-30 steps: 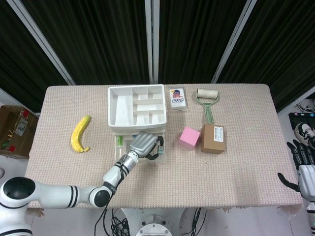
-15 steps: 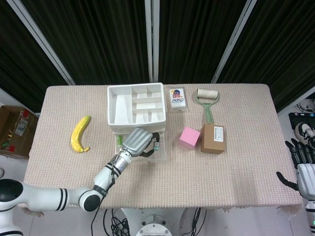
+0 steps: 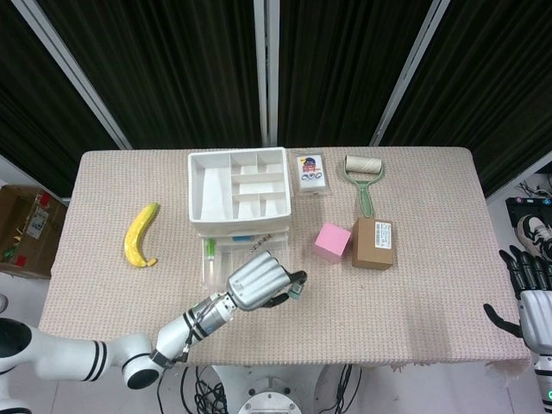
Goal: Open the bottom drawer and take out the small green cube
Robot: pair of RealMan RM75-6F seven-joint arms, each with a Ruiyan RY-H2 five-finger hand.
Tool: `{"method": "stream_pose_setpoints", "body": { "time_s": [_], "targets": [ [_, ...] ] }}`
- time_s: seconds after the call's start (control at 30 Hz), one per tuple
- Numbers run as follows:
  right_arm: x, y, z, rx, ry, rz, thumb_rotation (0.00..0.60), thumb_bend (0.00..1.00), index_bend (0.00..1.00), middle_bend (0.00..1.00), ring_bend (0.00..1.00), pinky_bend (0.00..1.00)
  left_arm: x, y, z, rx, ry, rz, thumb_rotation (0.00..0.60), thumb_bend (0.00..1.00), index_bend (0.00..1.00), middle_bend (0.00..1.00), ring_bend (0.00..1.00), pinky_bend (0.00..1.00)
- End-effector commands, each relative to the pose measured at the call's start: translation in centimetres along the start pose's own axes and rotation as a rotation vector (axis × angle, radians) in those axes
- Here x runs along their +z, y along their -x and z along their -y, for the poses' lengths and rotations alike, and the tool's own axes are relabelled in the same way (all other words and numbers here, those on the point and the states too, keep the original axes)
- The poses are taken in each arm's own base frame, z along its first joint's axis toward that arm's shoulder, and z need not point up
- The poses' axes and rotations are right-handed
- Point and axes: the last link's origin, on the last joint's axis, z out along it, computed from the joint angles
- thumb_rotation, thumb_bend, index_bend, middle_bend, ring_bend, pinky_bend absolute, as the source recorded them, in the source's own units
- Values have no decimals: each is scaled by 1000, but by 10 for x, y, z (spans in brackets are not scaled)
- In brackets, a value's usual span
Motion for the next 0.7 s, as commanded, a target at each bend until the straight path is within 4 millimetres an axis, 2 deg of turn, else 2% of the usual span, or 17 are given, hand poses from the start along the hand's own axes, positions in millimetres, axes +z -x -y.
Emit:
{"method": "stream_pose_setpoints", "body": {
  "time_s": [0.03, 0.3, 0.4, 0.5, 0.57, 0.7],
  "targets": [
    [-1, 0, 0, 2, 2, 0, 600, 133, 0, 0, 0, 0, 2, 25, -8, 121, 121, 78, 600, 363, 451, 813, 943, 1000],
    [-2, 1, -2, 4, 8, 2, 600, 133, 0, 0, 0, 0, 8, 54, -5, 190, 103, 164, 600, 362, 435, 811, 942, 1000],
    [-2, 1, -2, 3, 6, 4, 600, 133, 0, 0, 0, 0, 9, 57, -3, 212, 94, 185, 600, 348, 348, 800, 937, 1000],
    [-1, 1, -2, 3, 7, 5, 600, 133, 0, 0, 0, 0, 9, 54, -4, 210, 76, 169, 600, 310, 223, 790, 934, 1000],
    [-1, 1, -2, 4, 5, 3, 600, 133, 0, 0, 0, 0, 8, 48, -4, 203, 61, 141, 600, 294, 198, 790, 935, 1000],
    [-1, 1, -2, 6, 3, 1, 600, 133, 0, 0, 0, 0, 0, 23, 5, 136, -22, 17, 600, 260, 190, 789, 935, 1000]
  ]
}}
